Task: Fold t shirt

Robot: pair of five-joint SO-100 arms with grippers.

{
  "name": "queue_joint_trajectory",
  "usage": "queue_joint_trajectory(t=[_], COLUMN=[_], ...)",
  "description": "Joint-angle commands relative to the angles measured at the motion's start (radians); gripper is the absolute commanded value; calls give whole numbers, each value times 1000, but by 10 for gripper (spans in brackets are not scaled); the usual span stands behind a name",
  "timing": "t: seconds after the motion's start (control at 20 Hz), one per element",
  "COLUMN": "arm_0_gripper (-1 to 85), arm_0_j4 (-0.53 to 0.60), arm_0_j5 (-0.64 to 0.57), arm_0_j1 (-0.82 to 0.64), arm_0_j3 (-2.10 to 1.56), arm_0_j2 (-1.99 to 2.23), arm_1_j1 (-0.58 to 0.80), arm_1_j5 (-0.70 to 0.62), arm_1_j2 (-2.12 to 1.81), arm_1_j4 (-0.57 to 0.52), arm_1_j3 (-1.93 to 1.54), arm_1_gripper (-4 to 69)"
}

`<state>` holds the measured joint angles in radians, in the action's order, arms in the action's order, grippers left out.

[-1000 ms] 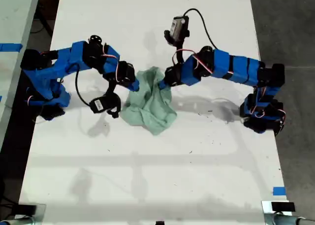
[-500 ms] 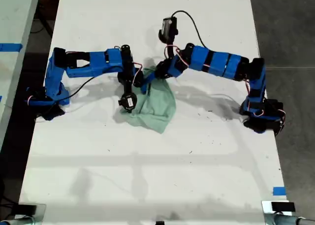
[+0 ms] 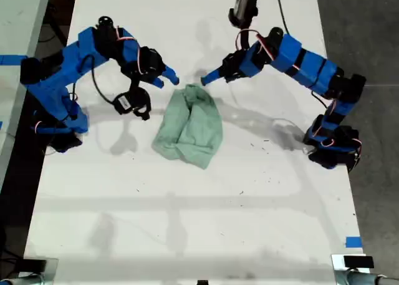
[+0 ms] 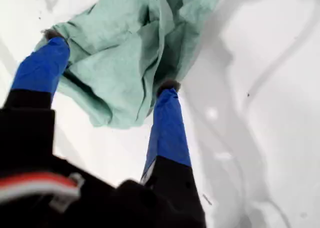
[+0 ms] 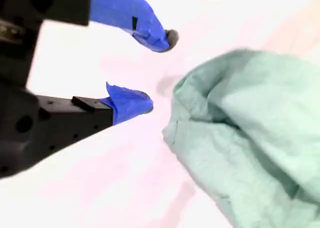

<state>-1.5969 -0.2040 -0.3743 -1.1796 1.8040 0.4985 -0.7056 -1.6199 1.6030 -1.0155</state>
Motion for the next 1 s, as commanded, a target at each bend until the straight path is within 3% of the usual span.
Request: queue_joint_trajectory(t=[0.0, 0.15, 0.3, 0.65, 0.8, 0.85, 0.95], arm_0_gripper=[36, -2, -3, -3, -3, -3, -3], arm_0_j4=[14, 28, 25, 49, 259, 368, 483], arm_0_j5=[107, 224, 324, 456, 546, 551, 563], arm_0_j1=[173, 383, 492, 476, 505, 505, 491], arm_0_j3=[8, 11, -49, -560, -1017, -1213, -1555], arm_0_j2=[160, 110, 192, 614, 910, 1043, 1345], arm_1_j1=[-78, -247, -388, -486, -580, -612, -661], arm_1_j5=[101, 244, 374, 554, 615, 640, 650], arm_1_j2=[-239, -394, -641, -1316, -1628, -1735, -1882], arm_1_j4=[83, 109, 109, 101, 20, 6, 11], arm_1_j3=[-69, -196, -410, -1005, -1379, -1506, -1703], arm_1_gripper=[235, 15, 16, 17, 17, 17, 19])
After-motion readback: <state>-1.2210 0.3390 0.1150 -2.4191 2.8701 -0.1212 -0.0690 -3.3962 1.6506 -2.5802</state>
